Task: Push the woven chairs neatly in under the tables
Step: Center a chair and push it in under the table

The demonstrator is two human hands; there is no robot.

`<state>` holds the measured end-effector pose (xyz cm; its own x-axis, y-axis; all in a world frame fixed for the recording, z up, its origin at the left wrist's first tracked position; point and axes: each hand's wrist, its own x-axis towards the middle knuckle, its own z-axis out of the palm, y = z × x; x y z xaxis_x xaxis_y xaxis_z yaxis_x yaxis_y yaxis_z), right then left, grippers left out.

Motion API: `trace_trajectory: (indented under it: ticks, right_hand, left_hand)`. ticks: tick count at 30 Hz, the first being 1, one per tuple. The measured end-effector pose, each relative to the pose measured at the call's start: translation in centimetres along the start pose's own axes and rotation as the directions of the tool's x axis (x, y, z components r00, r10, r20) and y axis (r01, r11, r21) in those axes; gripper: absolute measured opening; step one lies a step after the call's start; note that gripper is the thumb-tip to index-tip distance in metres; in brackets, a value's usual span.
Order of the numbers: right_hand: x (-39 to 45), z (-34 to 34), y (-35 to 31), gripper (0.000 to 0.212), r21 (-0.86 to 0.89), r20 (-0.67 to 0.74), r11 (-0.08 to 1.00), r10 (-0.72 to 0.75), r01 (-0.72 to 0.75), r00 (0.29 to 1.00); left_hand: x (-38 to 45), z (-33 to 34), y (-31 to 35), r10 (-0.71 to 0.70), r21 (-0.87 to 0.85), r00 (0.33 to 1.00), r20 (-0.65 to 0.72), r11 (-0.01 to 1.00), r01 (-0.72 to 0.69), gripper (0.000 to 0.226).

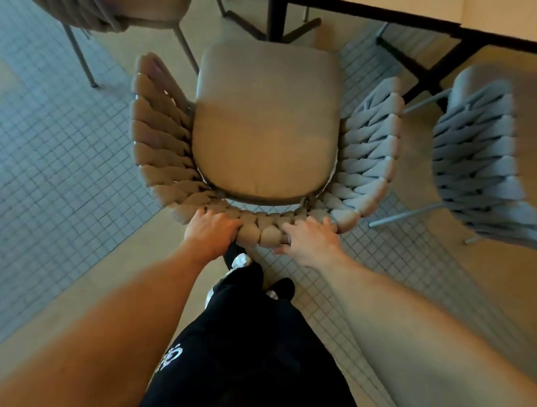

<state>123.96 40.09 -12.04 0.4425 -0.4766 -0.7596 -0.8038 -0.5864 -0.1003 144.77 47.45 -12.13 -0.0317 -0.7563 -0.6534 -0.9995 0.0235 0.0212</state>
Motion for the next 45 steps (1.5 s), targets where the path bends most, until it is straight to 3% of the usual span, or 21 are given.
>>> trace_trajectory:
  ticks: [16, 45]
  right_hand:
    - [-5.2, 4.5, 1.0, 0.051, 0.039, 0.038, 0.999, 0.004, -0.006, 0.999]
    - [2.0, -6.2, 8.7, 0.052, 0.067, -0.018, 0.992, 0.111, -0.11, 0.994]
  left_hand:
    - [-3.1, 3.0, 4.8, 0.079, 0.04, 0.997, -0.005, 0.996, -0.079, 0.029]
    - [9.1, -7.3, 3.4, 0.11, 0.046, 0.988, -0.11, 0.993, -0.105, 0.028]
